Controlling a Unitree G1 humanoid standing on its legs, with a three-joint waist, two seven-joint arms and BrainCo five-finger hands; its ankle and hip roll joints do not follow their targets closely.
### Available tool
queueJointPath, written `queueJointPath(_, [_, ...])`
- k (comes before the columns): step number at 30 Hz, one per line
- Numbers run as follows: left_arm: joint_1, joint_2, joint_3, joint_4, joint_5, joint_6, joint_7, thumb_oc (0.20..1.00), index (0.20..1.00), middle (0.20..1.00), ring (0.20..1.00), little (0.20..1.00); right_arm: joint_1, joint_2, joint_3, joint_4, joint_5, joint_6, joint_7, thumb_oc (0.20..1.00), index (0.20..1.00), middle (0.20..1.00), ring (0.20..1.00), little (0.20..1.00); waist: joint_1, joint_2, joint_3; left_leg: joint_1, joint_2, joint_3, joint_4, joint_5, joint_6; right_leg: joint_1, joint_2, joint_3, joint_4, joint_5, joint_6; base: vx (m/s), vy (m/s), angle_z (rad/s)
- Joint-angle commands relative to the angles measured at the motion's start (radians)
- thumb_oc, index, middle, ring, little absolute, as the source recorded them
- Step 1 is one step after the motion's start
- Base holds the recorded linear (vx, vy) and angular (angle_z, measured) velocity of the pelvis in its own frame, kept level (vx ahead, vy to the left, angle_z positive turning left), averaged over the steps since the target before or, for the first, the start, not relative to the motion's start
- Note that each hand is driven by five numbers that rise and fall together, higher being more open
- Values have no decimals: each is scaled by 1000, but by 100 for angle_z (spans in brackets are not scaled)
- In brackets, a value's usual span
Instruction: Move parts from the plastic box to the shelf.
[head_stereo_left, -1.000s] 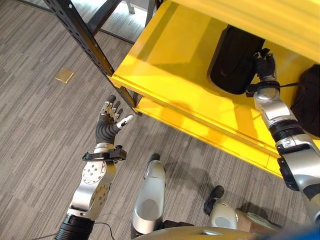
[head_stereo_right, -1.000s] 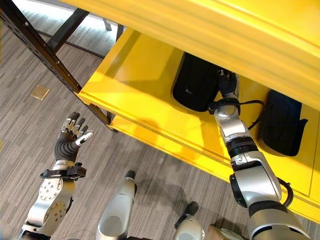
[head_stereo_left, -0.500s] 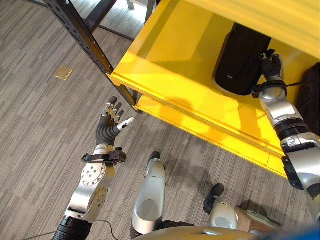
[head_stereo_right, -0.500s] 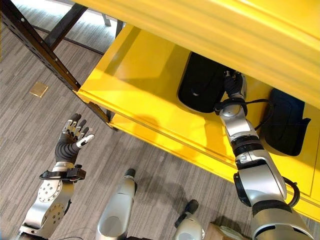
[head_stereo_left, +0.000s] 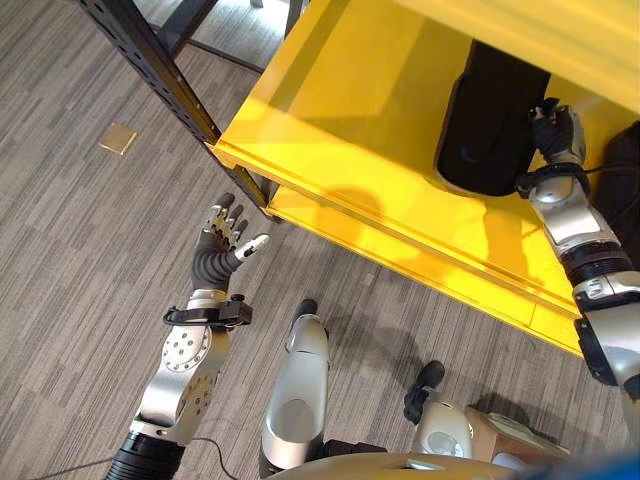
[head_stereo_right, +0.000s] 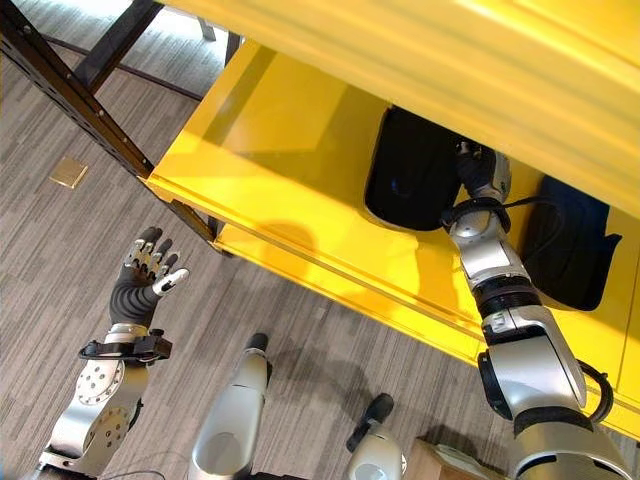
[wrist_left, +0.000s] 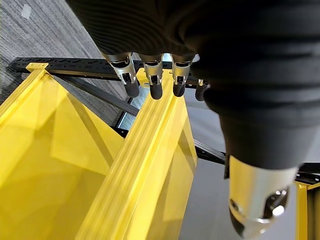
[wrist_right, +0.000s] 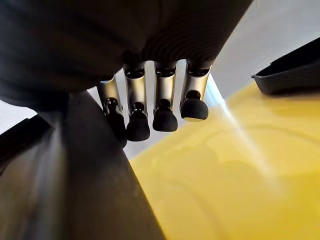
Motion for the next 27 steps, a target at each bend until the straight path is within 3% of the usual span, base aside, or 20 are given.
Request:
queueJointPath(1, [16, -18, 41, -87, -1, -70, -12, 1000, 1000, 1000, 1000, 1000, 1, -82, -15, -50, -21, -29, -14, 200, 200, 200, 200, 200, 4, 3, -32, 81, 36, 50, -83, 18, 9, -32, 17, 55, 239, -162, -17, 0, 0, 0])
queueJointPath(12, [27, -22, 50, -87, 2, -70, -6, 1000, 1000, 1000, 1000, 1000, 69, -31, -61, -35, 19, -33, -19, 200, 200, 200, 200, 200, -3, 3, -25, 83, 46, 52, -82, 19, 7, -34, 23, 57, 244, -167, -17, 0, 0, 0])
queueJointPath(27, [33, -10, 43, -89, -7, -64, 17, 1000, 1000, 1000, 1000, 1000, 46, 113, -100, 63, 255, -83, -70, 200, 200, 200, 200, 200, 1, 7, -20, 74, 42, 56, -79, 18, 11, -35, 26, 61, 234, -158, -16, 0, 0, 0])
